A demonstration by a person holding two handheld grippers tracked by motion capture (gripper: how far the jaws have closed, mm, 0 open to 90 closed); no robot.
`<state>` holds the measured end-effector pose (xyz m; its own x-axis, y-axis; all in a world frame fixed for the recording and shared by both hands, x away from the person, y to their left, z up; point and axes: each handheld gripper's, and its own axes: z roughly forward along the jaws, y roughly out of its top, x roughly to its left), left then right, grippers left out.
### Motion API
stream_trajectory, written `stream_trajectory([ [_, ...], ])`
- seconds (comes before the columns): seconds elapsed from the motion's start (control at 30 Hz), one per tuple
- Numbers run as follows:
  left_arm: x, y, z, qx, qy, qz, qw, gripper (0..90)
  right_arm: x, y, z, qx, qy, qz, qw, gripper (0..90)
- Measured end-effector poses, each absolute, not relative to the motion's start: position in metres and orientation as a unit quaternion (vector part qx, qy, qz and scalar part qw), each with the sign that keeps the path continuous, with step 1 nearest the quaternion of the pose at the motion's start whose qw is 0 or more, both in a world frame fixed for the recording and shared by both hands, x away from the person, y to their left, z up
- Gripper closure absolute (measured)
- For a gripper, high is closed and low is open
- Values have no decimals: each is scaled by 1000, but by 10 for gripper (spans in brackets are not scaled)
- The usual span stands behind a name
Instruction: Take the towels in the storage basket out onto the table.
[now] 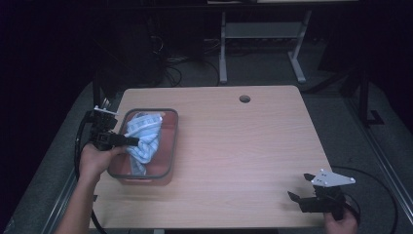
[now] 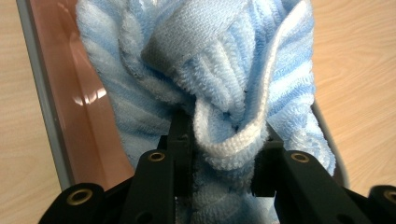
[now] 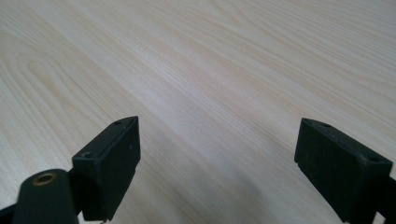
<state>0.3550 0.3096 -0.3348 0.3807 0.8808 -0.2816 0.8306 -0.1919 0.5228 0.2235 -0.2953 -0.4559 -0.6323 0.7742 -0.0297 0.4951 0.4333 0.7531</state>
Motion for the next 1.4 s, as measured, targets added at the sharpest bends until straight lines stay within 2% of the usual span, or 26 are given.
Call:
stream_trajectory([
  [1.4,360,277,-266,784,517,54,340,671,224,-301,-453,391,820,368,198,137],
])
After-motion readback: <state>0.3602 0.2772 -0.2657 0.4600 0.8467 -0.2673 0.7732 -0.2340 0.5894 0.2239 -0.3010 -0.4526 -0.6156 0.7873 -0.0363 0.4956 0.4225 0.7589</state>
